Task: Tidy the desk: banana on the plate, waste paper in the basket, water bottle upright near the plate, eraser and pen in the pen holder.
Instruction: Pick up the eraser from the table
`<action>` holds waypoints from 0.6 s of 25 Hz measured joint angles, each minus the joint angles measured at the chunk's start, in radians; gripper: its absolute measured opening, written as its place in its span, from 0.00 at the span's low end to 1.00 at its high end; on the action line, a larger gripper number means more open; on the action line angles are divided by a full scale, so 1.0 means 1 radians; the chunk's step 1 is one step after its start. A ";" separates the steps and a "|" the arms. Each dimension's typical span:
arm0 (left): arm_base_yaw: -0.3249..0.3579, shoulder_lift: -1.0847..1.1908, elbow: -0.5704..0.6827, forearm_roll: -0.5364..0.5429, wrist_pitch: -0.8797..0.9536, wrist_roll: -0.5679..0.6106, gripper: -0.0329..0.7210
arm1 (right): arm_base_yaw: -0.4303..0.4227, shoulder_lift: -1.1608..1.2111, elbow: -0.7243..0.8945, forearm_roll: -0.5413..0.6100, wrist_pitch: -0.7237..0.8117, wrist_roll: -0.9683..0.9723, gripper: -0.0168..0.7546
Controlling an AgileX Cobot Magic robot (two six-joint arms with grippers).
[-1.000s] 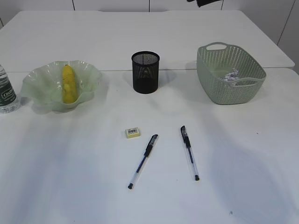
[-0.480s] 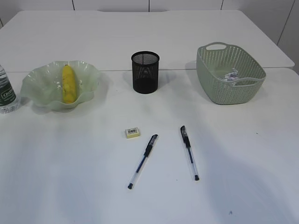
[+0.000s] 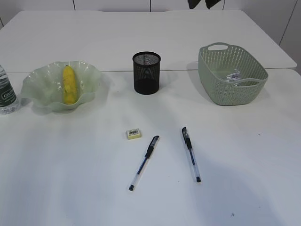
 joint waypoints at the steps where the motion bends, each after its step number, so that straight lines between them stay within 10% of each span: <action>1: -0.010 0.000 0.000 0.000 0.010 0.000 0.62 | 0.004 0.000 0.012 0.000 0.000 0.016 0.38; 15: -0.037 0.000 0.000 -0.006 0.054 0.000 0.58 | 0.025 0.000 0.234 0.030 0.000 0.157 0.38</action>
